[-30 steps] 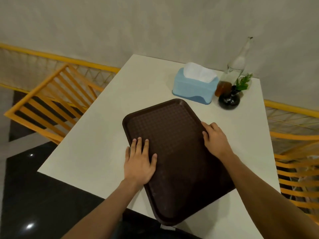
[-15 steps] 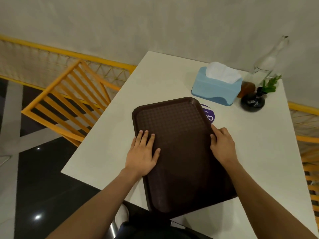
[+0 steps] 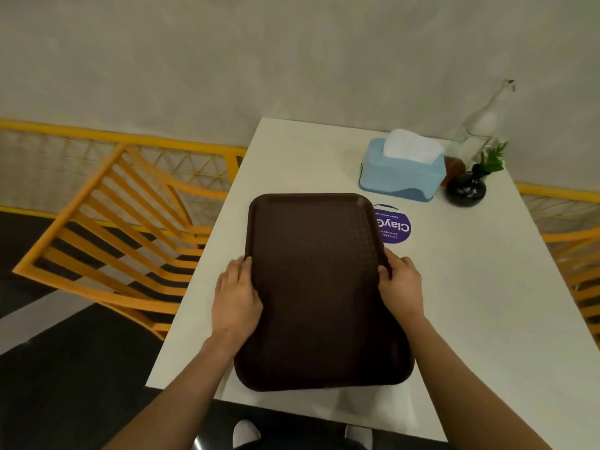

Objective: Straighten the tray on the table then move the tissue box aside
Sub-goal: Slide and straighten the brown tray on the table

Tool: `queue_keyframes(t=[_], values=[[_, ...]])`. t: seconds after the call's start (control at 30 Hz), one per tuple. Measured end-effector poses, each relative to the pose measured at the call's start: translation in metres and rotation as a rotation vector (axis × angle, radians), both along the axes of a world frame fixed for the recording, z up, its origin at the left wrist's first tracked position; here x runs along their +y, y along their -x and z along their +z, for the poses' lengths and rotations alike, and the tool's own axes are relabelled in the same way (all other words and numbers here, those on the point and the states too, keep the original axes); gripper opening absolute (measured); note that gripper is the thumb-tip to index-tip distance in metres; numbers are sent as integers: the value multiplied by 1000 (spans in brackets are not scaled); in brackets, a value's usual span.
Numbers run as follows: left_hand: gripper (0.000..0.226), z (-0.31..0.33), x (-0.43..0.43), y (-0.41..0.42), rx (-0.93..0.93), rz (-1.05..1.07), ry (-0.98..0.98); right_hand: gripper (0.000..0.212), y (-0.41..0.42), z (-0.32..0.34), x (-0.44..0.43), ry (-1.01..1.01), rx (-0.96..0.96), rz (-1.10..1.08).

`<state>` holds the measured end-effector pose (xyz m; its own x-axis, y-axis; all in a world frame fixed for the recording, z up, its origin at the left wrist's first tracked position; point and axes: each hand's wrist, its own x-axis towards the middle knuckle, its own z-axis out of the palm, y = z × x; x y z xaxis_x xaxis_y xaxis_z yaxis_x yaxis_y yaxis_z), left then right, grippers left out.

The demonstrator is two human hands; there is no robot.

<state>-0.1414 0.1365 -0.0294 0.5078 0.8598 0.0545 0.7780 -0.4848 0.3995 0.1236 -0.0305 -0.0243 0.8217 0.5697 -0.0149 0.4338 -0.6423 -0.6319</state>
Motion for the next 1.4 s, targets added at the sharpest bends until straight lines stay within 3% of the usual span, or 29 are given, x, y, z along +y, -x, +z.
queue_keyframes(t=[0.17, 0.33, 0.53, 0.97, 1.1, 1.4], values=[[56, -5, 28, 21, 23, -54, -56, 46, 30, -1, -6, 69, -127, 86], [51, -7, 49, 35, 3, -75, -92, 65, 74, -5, -13, 231, -259, 127], [49, -7, 70, 33, -31, -69, -77, 70, 84, -6, 0, 341, -237, 59], [55, -6, 131, 14, -71, -59, 21, 72, 50, -5, 69, 383, -236, 156], [60, -9, 135, 28, -69, -83, 103, 75, 58, -8, 72, 376, -216, 171], [51, 1, 120, 49, -155, -92, 65, 79, 88, -7, 48, 363, -191, 126]])
